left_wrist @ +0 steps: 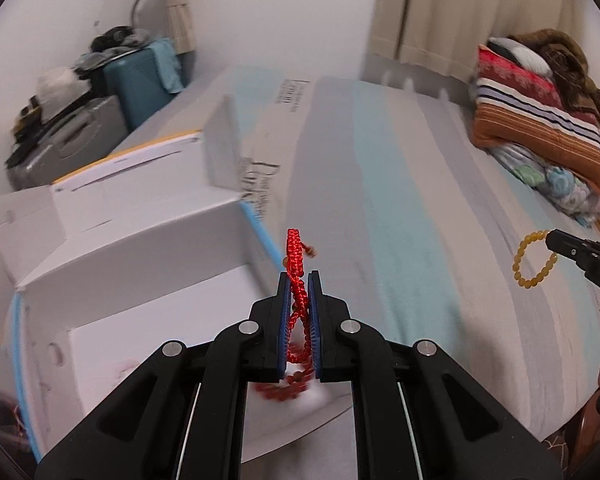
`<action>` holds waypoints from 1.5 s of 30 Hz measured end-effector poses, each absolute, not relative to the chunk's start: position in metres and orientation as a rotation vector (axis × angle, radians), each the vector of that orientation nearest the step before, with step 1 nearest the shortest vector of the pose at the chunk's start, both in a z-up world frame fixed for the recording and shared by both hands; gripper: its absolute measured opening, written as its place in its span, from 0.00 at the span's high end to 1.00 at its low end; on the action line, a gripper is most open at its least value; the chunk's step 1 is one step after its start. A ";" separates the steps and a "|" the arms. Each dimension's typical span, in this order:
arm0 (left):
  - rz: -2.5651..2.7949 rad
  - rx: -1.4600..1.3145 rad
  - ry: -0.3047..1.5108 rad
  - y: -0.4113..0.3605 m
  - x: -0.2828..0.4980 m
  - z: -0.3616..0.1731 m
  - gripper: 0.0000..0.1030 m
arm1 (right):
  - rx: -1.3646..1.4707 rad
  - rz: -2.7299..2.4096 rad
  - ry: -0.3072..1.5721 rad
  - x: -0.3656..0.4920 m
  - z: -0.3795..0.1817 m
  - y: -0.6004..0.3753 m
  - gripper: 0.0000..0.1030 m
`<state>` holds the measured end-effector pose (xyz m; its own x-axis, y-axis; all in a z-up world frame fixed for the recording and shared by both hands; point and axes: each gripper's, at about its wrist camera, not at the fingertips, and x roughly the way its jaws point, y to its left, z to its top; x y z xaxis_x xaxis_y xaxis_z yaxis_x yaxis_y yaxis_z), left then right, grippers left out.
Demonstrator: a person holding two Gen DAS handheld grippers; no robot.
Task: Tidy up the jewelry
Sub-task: 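Carry the red string and yellow bracelets with both tools over the white box, then open both tools to drop the bracelets into the box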
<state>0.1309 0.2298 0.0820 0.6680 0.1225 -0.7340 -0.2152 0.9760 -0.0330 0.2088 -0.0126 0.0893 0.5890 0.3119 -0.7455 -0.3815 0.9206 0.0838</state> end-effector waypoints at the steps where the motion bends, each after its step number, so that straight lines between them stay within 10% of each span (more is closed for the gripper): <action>1: 0.208 -0.128 0.818 0.239 0.124 0.083 0.92 | -0.091 0.419 0.846 0.206 0.092 -0.003 0.91; 38: 0.461 -0.272 0.962 0.390 0.006 0.019 0.92 | -0.275 0.713 0.969 0.135 0.051 0.237 0.91; 41: 0.469 -0.265 0.967 0.391 0.006 0.017 0.88 | -0.294 0.702 0.973 0.134 0.046 0.240 0.90; 45: 0.509 -0.230 0.924 0.388 0.002 0.021 0.47 | -0.276 0.690 0.989 0.134 0.040 0.238 0.89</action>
